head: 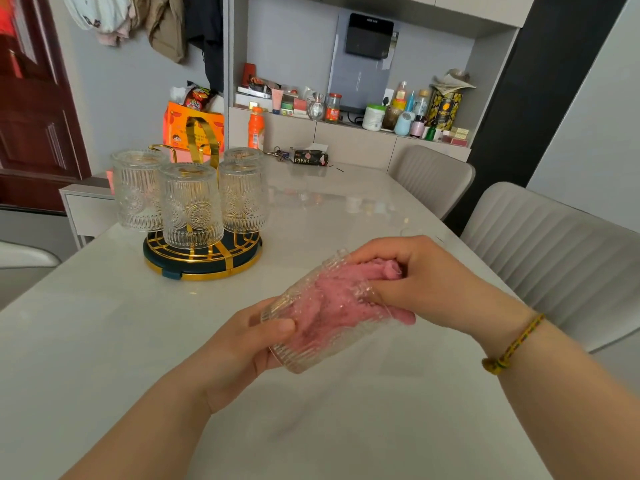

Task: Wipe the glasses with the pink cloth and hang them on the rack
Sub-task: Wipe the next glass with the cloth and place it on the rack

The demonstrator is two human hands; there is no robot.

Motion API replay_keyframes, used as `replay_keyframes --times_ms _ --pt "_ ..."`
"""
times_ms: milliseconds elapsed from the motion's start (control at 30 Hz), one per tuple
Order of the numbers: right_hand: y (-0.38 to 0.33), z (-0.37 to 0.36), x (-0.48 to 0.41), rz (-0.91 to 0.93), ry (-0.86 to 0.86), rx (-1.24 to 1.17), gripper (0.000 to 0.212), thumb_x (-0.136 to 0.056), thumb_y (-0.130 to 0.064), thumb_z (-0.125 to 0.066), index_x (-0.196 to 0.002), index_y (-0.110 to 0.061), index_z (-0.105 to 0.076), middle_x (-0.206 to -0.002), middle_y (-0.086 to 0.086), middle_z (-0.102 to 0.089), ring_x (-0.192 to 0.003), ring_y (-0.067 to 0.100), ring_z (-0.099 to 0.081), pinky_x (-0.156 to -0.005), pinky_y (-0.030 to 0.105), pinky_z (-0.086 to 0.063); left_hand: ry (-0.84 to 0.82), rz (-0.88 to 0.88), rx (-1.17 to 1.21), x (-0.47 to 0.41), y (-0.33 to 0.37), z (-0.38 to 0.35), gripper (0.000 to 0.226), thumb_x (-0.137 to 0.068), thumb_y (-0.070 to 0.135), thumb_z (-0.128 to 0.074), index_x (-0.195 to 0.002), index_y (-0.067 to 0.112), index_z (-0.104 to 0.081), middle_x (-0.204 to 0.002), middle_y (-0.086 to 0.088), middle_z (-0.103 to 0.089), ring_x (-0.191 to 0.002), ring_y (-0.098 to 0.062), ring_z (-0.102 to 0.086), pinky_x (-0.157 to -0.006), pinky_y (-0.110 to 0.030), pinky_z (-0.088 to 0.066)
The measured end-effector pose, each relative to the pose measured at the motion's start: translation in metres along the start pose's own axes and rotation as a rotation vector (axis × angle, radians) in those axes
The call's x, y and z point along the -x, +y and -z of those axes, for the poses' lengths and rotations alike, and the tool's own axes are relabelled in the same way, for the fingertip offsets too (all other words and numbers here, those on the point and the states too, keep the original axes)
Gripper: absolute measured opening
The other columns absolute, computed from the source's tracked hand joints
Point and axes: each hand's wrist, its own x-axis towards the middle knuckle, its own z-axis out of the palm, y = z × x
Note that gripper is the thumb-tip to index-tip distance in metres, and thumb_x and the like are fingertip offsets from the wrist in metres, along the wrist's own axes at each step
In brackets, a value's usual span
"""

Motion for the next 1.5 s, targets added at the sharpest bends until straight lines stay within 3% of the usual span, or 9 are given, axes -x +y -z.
replay_keyframes --times_ms 167,300,400,633,800,1233,1300,1333,1500 --pt "0.019 -0.006 -0.007 -0.107 -0.111 -0.102 0.020 -0.088 -0.025 -0.053 -0.073 -0.028 -0.066 -0.056 0.010 -0.053 -0.057 0.012 -0.047 -0.064 0.026 -0.043 0.053 0.042 0.012 -0.003 0.001 0.001 0.057 -0.043 0.052 -0.079 -0.090 0.021 -0.073 -0.084 -0.002 -0.074 -0.069 -0.014 -0.070 -0.054 -0.025 -0.055" --pt "0.039 -0.014 0.000 -0.134 -0.164 -0.301 0.067 -0.075 -0.057 -0.054 -0.098 0.005 -0.058 -0.066 0.004 -0.061 -0.073 0.021 -0.058 -0.079 0.024 -0.050 0.109 0.127 0.033 -0.006 0.000 0.001 0.041 -0.060 0.042 -0.055 -0.092 0.019 -0.064 -0.073 -0.005 -0.072 -0.057 -0.018 -0.066 -0.048 -0.025 -0.054" --pt "0.045 -0.026 0.003 -0.085 -0.166 -0.335 0.041 -0.060 -0.026 -0.073 -0.098 -0.025 -0.057 -0.081 -0.014 -0.067 -0.080 0.002 -0.064 -0.069 0.012 -0.048 0.120 0.172 0.029 -0.008 -0.002 0.003 0.048 -0.060 0.045 -0.047 -0.094 0.016 -0.062 -0.073 -0.009 -0.072 -0.054 -0.021 -0.066 -0.046 -0.025 -0.053" --pt "0.076 -0.058 0.000 -0.182 0.193 -0.690 0.031 -0.057 -0.024 -0.073 -0.084 -0.012 -0.066 -0.076 0.000 -0.072 -0.074 0.013 -0.068 -0.065 0.019 -0.053 0.123 0.240 -0.096 -0.016 -0.009 0.003 0.064 -0.062 0.062 -0.035 -0.099 0.018 -0.063 -0.074 -0.014 -0.066 -0.054 -0.021 -0.065 -0.051 -0.026 -0.056" --pt "0.085 -0.060 0.003 -0.297 0.251 -0.903 0.040 -0.056 -0.032 -0.073 -0.087 -0.007 -0.068 -0.086 0.008 -0.073 -0.080 0.017 -0.069 -0.079 0.026 -0.054 0.164 -0.002 -0.301 -0.014 -0.009 0.002 0.072 -0.046 0.054 -0.078 -0.108 0.059 -0.042 -0.125 0.019 -0.052 -0.095 0.002 -0.064 -0.067 -0.018 -0.054" --pt "0.072 -0.065 0.008 -0.087 0.328 -0.387 0.056 -0.063 -0.061 -0.062 -0.050 -0.015 -0.033 -0.044 -0.009 -0.033 -0.044 0.004 -0.030 -0.046 0.011 -0.029 0.196 0.132 -0.126 -0.011 -0.009 -0.001 0.042 -0.061 0.040 -0.073 -0.099 0.028 -0.059 -0.078 -0.005 -0.072 -0.057 -0.020 -0.068 -0.045 -0.022 -0.053" --pt "0.074 -0.068 0.005 -0.203 0.365 -0.525 0.068 -0.069 -0.057 -0.062 -0.060 0.008 -0.046 -0.053 0.008 -0.055 -0.061 0.005 -0.031 -0.060 0.024 -0.045 0.177 0.142 -0.193 -0.010 -0.010 -0.001 0.054 -0.060 0.052 -0.073 -0.106 0.032 -0.054 -0.093 -0.002 -0.070 -0.067 -0.017 -0.070 -0.054 -0.024 -0.055" --pt "0.077 -0.069 0.004 -0.284 0.354 -0.624 0.072 -0.066 -0.056 -0.057 -0.074 0.015 -0.054 -0.073 0.021 -0.066 -0.098 0.035 -0.052 -0.073 0.037 -0.051 0.155 0.119 -0.252 -0.010 -0.011 0.000 0.063 -0.054 0.054 -0.075 -0.110 0.037 -0.051 -0.104 0.002 -0.066 -0.075 -0.013 -0.071 -0.060 -0.023 -0.056" --pt "0.078 -0.065 0.004 -0.370 0.244 -1.007 0.046 -0.085 -0.043 -0.040 -0.067 -0.013 -0.071 -0.072 -0.001 -0.074 -0.068 0.006 -0.069 -0.065 0.017 -0.055 0.219 -0.107 -0.314 -0.011 -0.009 0.001 0.076 -0.033 0.035 -0.077 -0.101 0.055 -0.051 -0.107 0.012 -0.061 -0.084 -0.005 -0.068 -0.063 -0.020 -0.055"
